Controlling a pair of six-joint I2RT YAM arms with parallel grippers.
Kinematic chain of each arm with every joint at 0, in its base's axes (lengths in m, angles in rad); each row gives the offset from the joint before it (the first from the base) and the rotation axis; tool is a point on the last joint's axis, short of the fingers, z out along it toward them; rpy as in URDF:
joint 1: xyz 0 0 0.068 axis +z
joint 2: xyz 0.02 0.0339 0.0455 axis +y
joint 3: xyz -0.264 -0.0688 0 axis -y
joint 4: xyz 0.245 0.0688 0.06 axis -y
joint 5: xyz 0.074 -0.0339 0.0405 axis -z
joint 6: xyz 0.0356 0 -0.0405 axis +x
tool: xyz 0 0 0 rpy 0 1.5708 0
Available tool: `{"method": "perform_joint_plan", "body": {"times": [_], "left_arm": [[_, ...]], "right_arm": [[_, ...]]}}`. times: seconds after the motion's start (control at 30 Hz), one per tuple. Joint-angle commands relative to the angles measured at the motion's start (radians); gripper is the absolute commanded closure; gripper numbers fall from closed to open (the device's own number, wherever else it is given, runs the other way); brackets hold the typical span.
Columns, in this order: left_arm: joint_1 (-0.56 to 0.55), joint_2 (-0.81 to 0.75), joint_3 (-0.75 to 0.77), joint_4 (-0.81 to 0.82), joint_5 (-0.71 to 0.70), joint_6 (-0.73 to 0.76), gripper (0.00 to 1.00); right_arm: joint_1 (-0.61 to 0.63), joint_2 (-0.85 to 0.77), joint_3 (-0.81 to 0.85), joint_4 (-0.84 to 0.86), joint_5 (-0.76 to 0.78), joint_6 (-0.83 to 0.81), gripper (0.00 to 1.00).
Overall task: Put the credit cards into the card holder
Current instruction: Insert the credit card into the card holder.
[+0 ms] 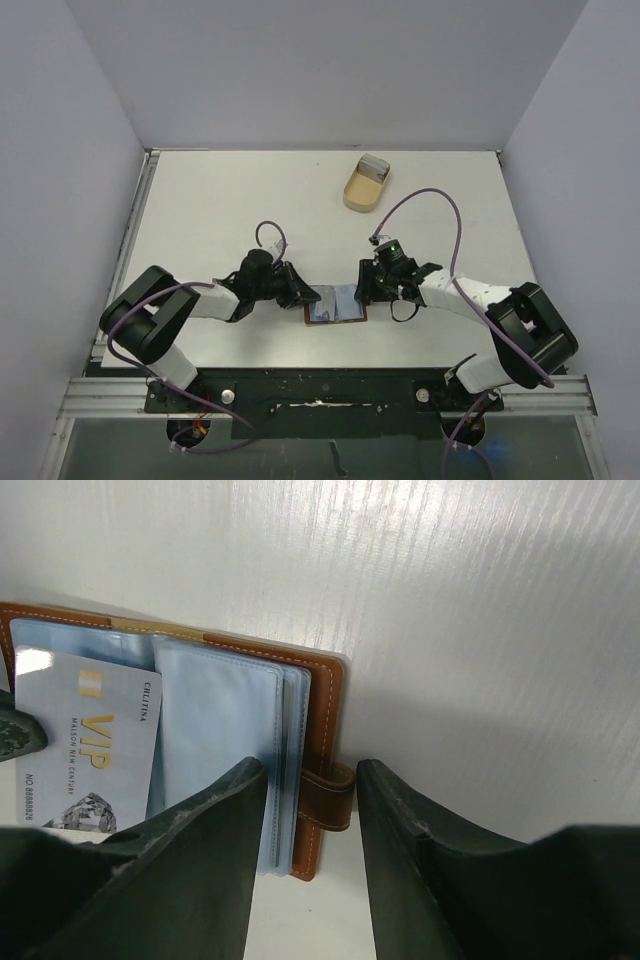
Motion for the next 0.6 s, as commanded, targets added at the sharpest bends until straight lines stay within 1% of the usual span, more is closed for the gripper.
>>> {"method": "perform_joint_plan", "body": {"times": [0.0,0.33,0.57], "left_arm": [[-0.003,0.017,-0.006,0.09,-0.018,0.027,1.0],[-0.004,0.053,-0.03,0.158,-0.01,0.001,1.0],[-0.015,0.086,-0.033,0.168,-0.048,-0.007,1.0]], "right_arm": [[0.01,0.008,-0.007,0.043,0.039,-0.001,0.59],[0.017,0.013,-0.028,0.063,0.045,0.024,0.61],[0.035,-0.011,-0.056,0.088,0.035,0.071,0.61]]}}
